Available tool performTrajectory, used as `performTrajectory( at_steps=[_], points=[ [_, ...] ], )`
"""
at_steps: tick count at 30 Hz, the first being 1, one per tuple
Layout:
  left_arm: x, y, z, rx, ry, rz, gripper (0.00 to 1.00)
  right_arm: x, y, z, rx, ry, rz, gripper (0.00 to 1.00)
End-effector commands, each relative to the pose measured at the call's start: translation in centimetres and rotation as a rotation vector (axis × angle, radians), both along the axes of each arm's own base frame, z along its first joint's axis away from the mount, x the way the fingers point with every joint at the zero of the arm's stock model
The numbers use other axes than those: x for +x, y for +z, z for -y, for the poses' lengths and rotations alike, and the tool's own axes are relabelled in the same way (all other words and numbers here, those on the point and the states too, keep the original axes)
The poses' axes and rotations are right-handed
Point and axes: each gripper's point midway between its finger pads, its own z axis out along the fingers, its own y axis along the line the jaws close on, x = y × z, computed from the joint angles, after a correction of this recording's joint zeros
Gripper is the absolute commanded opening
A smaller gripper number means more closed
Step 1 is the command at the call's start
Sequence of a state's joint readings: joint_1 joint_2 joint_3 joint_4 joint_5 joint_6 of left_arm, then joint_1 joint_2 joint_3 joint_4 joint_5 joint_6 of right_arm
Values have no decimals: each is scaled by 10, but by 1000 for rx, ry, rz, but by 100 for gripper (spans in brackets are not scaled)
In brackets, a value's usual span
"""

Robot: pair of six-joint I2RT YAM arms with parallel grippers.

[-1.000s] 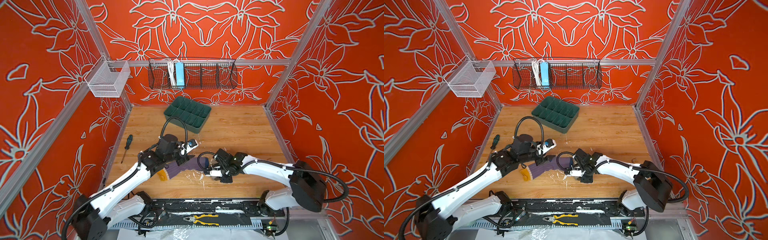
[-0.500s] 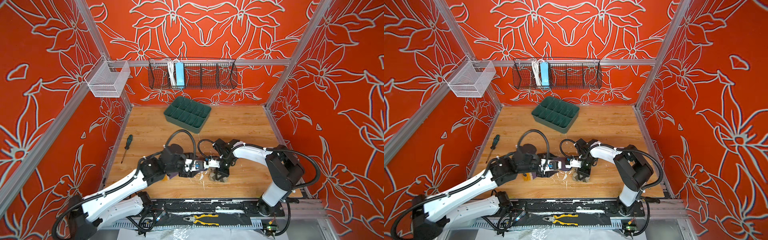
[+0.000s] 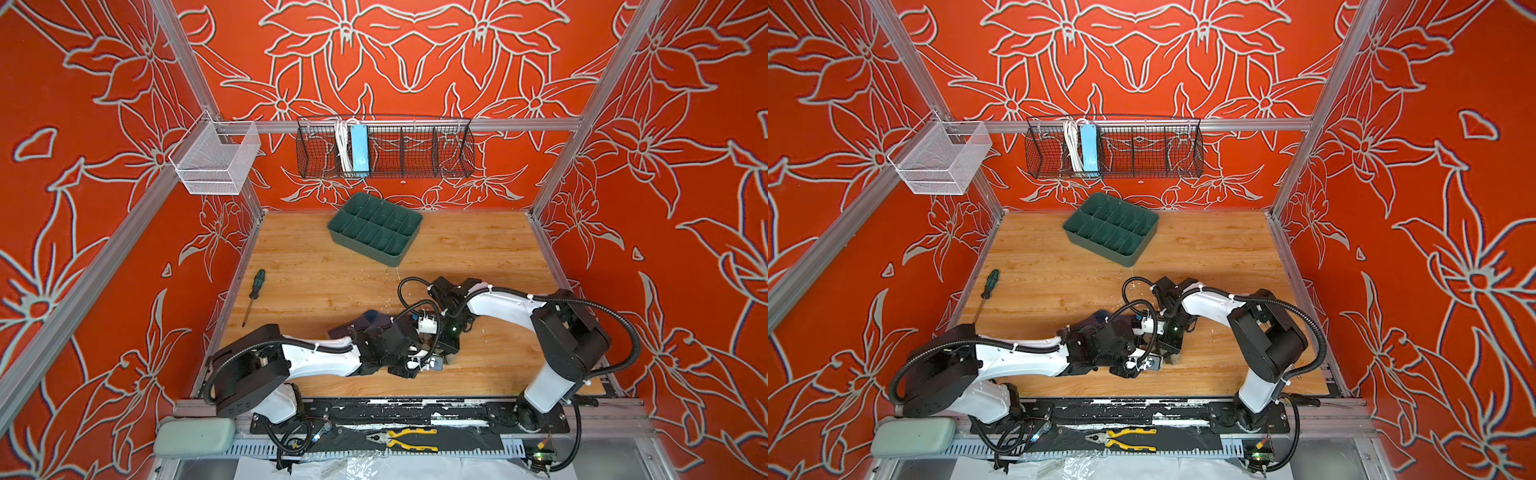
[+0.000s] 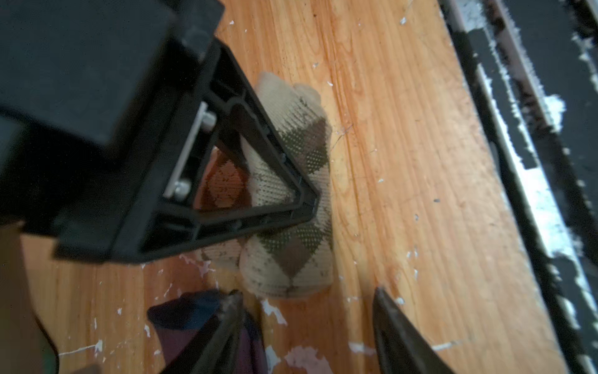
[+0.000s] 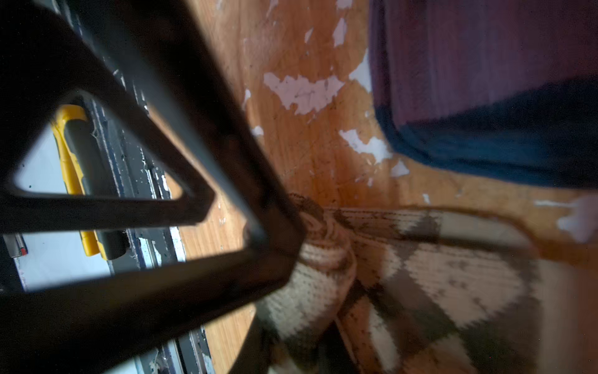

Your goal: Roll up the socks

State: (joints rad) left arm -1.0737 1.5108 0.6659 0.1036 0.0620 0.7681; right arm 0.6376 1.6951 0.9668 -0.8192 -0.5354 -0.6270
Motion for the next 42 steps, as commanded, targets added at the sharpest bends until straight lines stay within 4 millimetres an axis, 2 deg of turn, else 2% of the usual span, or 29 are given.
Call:
performTrajectory(
  at_steps=[1, 11, 14, 19, 21, 26, 28, 30, 31, 35, 37, 39, 42],
  points=[
    [7, 8, 18, -68, 17, 14, 58, -7, -20, 26, -120, 13, 0, 5],
    [16, -27, 21, 1, 47, 19, 44, -10, -15, 19, -84, 3, -31, 5],
    [18, -31, 20, 11, 57, 24, 33, -10, -14, 16, -72, -3, -41, 6],
    [19, -35, 14, 38, 84, 18, 8, -7, -12, 16, -74, -8, -26, 7],
    [20, -37, 11, 52, 102, 16, 0, -4, -9, 17, -74, -14, 5, 13],
    [21, -39, 3, 92, 130, 12, 0, 5, 6, 26, -48, -66, 107, 34],
    [21, -40, 2, 103, 134, 9, 0, 6, 14, 32, -36, -93, 144, 43],
    [21, -40, 1, 113, 140, 6, 0, 6, 23, 38, -21, -137, 171, 45],
    [21, -40, 0, 119, 142, 1, 0, 7, 28, 41, -13, -160, 186, 52],
    [19, -41, -2, 141, 150, -20, 0, 14, 54, 58, 34, -263, 303, 56],
    [15, -41, -3, 160, 143, -50, 0, 29, 66, 76, 22, -348, 412, 58],
    [10, -39, -3, 180, 138, -92, 0, 54, 85, 102, -8, -488, 583, 63],
    [-7, -39, -4, 246, 97, -202, 0, 90, 129, 146, -49, -711, 882, 73]
  ],
)
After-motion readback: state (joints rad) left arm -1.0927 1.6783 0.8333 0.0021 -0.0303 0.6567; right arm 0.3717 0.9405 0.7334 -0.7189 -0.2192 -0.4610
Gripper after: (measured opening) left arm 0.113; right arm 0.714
